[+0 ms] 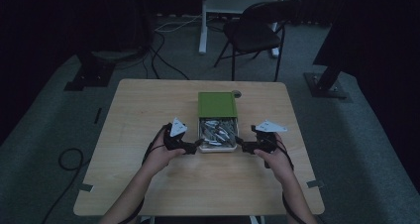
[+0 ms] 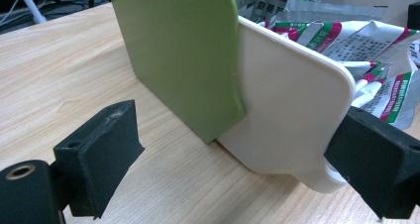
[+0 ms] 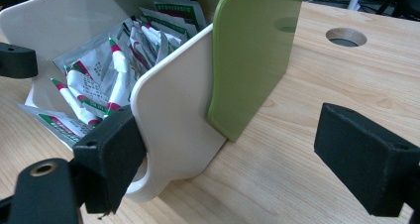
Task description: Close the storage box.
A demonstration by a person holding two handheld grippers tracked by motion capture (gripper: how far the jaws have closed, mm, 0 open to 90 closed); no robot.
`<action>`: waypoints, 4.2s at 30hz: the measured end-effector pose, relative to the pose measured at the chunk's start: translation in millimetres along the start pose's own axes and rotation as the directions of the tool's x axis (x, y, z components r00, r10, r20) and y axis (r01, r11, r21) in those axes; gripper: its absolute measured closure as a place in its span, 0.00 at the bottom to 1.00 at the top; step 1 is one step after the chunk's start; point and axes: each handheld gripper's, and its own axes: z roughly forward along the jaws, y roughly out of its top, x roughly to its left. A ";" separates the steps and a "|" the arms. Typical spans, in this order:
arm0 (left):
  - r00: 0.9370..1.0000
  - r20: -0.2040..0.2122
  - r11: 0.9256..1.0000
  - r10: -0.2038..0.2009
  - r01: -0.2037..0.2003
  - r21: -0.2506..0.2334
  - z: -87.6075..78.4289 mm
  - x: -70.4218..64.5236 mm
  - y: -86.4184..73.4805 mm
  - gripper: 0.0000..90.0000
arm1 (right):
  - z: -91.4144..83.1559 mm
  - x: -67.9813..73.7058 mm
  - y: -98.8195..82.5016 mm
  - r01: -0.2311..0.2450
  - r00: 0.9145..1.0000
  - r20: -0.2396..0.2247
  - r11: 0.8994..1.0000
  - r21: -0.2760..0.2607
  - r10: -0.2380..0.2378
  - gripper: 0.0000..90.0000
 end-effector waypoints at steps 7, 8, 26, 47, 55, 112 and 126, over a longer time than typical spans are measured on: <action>1.000 -0.004 1.000 0.004 -0.004 0.004 0.9 1.5 1.3 0.10 | 1.3 -0.5 1.6 0.000 1.000 0.002 1.000 0.005 0.000 0.14; 1.000 -0.005 1.000 0.005 -0.005 0.003 1.1 1.7 1.5 0.10 | 1.5 -0.5 1.8 0.001 1.000 0.003 1.000 0.005 -0.001 0.14; 1.000 -0.017 1.000 0.000 0.000 0.007 7.1 9.1 6.5 0.10 | 8.2 -3.9 5.8 -0.022 1.000 0.016 1.000 0.004 0.022 0.14; 0.999 -0.040 1.000 0.003 -0.003 0.000 14.3 14.3 10.8 0.10 | 16.0 -7.9 9.6 -0.047 0.997 0.058 0.999 -0.010 0.048 0.14; 0.999 -0.041 1.000 -0.001 0.001 -0.001 16.7 17.0 12.1 0.10 | 18.5 -9.0 11.3 -0.060 0.996 0.070 0.998 -0.010 0.060 0.14; 0.997 -0.055 0.999 -0.049 0.048 -0.024 22.8 23.1 20.7 0.10 | 25.0 -15.1 25.6 -0.121 0.987 0.103 0.992 -0.038 0.124 0.14; 0.996 -0.058 0.997 -0.073 0.071 -0.029 14.8 14.3 21.7 0.10 | 15.9 -13.9 17.5 -0.120 0.987 0.104 0.992 -0.033 0.123 0.14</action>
